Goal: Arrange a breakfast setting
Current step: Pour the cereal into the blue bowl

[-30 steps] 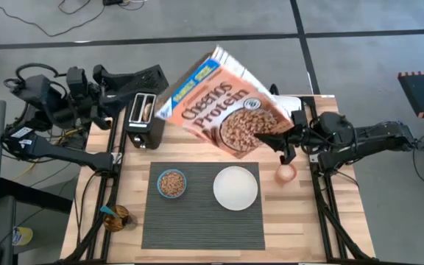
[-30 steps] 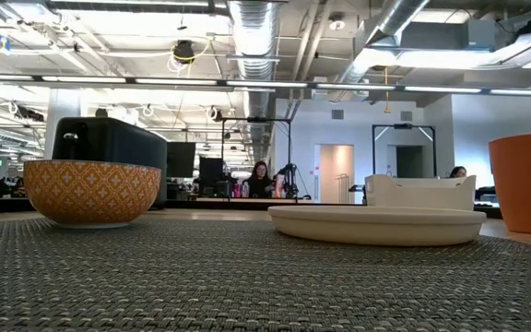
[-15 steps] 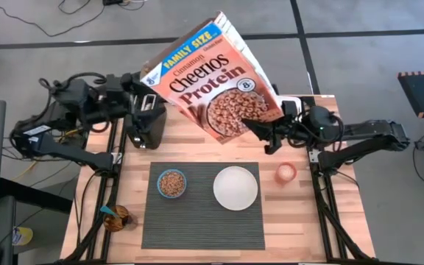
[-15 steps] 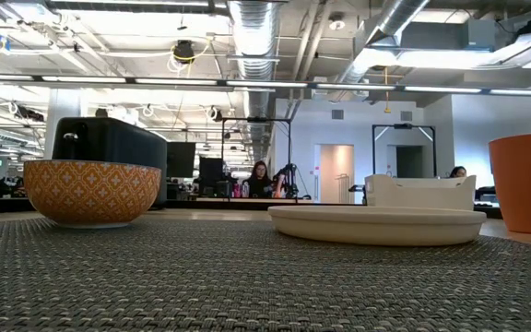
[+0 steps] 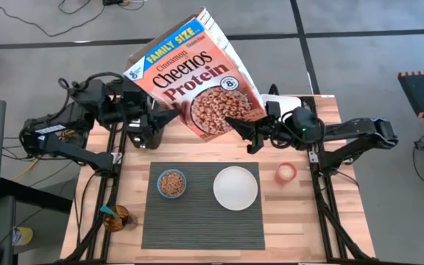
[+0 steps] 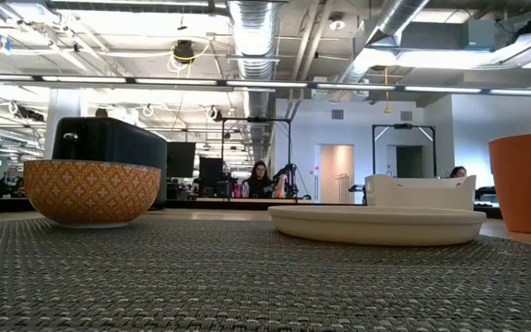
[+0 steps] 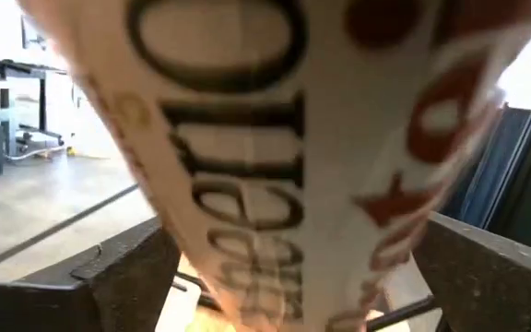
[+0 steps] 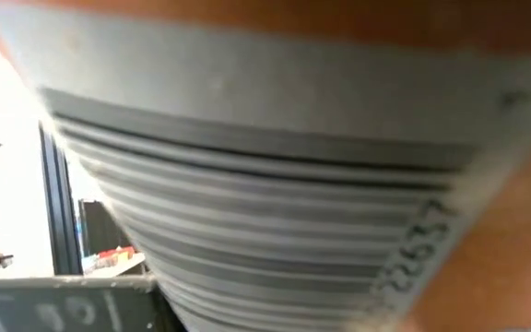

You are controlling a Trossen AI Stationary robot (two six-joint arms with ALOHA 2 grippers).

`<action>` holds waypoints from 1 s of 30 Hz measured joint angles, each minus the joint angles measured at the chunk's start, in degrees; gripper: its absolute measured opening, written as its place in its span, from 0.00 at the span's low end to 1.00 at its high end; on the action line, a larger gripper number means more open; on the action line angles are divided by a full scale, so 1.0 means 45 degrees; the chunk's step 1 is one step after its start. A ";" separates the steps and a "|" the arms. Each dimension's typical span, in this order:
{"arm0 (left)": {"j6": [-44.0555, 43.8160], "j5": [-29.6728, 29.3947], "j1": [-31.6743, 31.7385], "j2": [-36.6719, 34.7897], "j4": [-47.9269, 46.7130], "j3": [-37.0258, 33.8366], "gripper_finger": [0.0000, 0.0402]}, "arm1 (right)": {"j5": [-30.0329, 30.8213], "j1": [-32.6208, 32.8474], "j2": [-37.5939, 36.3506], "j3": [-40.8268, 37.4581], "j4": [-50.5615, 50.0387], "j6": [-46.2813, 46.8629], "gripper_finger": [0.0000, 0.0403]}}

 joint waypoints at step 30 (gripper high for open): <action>0.1644 0.0517 -0.0010 -0.0029 0.0681 0.0000 0.05 | -0.0064 0.0000 0.0539 -0.0039 0.0809 0.0097 0.55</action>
